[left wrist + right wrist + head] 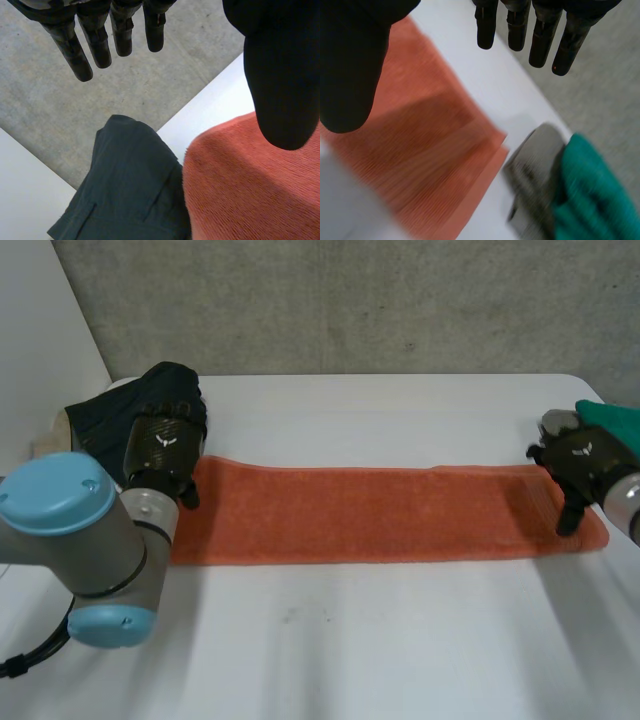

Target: Fold the laundry.

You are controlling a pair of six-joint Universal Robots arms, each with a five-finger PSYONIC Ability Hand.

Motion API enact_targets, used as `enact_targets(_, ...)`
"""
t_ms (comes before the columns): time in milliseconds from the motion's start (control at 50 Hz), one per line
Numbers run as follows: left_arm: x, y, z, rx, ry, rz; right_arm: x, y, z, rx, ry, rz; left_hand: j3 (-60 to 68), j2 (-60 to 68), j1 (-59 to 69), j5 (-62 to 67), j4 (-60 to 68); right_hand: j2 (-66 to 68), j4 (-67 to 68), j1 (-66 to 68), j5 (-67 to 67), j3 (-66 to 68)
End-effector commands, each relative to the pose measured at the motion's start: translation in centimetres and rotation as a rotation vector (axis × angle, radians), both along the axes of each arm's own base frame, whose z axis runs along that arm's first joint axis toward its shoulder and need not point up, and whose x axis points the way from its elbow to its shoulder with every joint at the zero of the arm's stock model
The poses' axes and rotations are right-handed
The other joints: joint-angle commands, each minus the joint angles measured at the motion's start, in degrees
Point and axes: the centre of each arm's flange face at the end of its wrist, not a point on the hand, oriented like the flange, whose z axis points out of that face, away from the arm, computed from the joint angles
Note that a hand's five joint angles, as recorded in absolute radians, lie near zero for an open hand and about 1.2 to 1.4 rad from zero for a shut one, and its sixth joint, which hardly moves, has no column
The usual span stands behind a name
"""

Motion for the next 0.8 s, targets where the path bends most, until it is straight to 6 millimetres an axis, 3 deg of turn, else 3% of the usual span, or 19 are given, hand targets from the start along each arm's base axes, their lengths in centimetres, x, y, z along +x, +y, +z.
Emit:
enact_targets(20, 0.1, 1.0, -0.6, 0.024, -0.008, -0.022, -1.8, 0.0, -2.0, 0.042, 0.011, -0.042, -2.5, -2.0, -2.1, -2.7, -2.0, 8.5, 8.2, 10.2, 7.4, 8.1)
enact_targets(280, 0.1, 1.0, -0.6, 0.026, -0.008, -0.022, -2.2, -1.8, -6.1, 0.021, 0.088, -0.03, -2.5, -2.0, -2.1, -2.7, -2.0, 15.7, 15.4, 17.4, 14.6, 15.3)
enact_targets(360, 0.1, 1.0, -0.6, 0.026, -0.008, -0.024, -2.7, -2.5, -6.5, 0.001, 0.113, -0.043, -2.6, -2.0, -2.2, -2.8, -2.1, 66.3, 66.1, 68.1, 65.3, 66.0)
enact_targets(520, 0.1, 1.0, -0.4, 0.022, -0.006, -0.024, -6.0, -3.6, -5.4, -0.052, 0.185, -0.167, -2.6, -2.0, -2.2, -2.8, -2.1, 66.4, 66.2, 68.2, 65.4, 66.1)
enact_targets(600, 0.1, 1.0, -0.1, 0.016, -0.004, -0.022, -9.8, -4.7, -3.4, -0.134, 0.255, -0.266, -2.6, -2.0, -2.2, -2.8, -2.1, 66.4, 66.2, 68.2, 65.4, 66.1)
enact_targets(680, 0.2, 1.3, 0.2, 0.01, -0.001, -0.022, -11.5, -4.9, -2.7, -0.159, 0.325, -0.288, -2.6, -2.0, -2.2, -2.8, -2.1, 66.4, 66.2, 68.2, 65.4, 66.1)
enact_targets(740, 0.3, 1.5, 0.5, 0.005, 0.001, -0.024, -11.0, -4.8, -2.6, -0.168, 0.352, -0.264, -2.6, -2.0, -2.2, -2.8, -2.1, 66.4, 66.2, 68.2, 65.4, 66.1)
enact_targets(800, 0.4, 1.6, 0.8, -0.001, 0.004, -0.022, -7.7, -4.3, -1.4, -0.222, 0.34, -0.183, -2.6, -2.0, -2.2, -2.8, -2.1, 66.4, 66.2, 68.2, 65.4, 66.1)
